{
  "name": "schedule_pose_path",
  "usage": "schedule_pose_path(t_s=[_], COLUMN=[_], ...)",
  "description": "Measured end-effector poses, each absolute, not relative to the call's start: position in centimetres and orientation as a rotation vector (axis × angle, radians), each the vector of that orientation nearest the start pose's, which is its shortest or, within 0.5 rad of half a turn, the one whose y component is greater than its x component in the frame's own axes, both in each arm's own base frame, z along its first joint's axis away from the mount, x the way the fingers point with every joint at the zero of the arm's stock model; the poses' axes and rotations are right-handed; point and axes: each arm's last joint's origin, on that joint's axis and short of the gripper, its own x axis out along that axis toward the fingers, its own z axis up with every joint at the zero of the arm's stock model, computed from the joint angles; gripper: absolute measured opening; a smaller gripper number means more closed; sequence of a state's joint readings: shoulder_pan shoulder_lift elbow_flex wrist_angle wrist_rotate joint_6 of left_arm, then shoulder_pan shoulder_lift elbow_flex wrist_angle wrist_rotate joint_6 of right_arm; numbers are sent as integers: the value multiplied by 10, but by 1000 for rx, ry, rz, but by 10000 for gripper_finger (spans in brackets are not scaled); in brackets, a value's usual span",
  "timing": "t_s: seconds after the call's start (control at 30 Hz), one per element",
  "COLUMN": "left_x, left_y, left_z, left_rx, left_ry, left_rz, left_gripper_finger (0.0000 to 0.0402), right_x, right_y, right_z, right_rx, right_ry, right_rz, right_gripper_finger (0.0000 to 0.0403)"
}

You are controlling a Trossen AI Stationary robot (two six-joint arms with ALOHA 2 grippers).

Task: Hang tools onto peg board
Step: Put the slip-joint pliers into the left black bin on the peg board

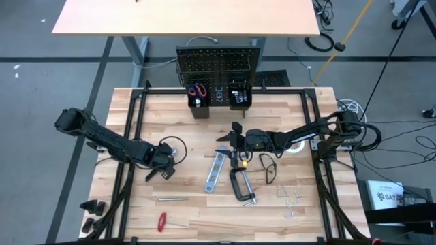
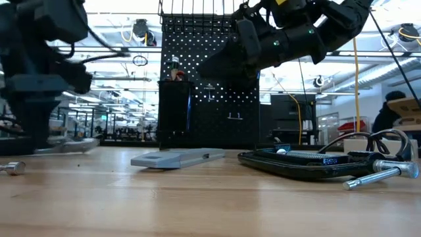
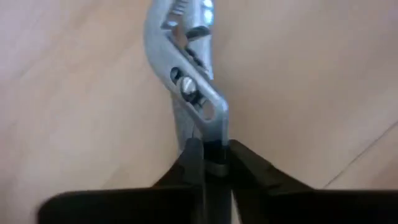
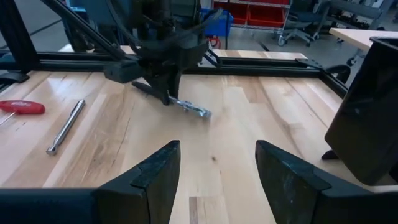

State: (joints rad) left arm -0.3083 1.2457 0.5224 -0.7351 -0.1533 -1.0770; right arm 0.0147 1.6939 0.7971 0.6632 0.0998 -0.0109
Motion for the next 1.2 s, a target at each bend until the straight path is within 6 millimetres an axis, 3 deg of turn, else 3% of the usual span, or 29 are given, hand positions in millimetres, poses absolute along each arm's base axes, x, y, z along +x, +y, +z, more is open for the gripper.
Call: schedule_pose_path(t_s=[0.13,0.5,0.9,1.2], left_x=[168,172,180,190], left_y=[-47,-45,-48,-50], left_z=[159,189,255,272], left_rx=[-502,-417,-299,-166], left_ry=[1238,986,424,244], left_rz=[576,459,106,23], left_gripper_finger=[5,0,0,0], right_x=[345,328,328,328], right_y=[4,22,29,29], right_z=[198,239,240,251], right_rx=[-14,-18,7,15], right_ry=[209,95,84,-21], right_rz=[-68,25,49,45], right_gripper_finger=[201,201,201,201])
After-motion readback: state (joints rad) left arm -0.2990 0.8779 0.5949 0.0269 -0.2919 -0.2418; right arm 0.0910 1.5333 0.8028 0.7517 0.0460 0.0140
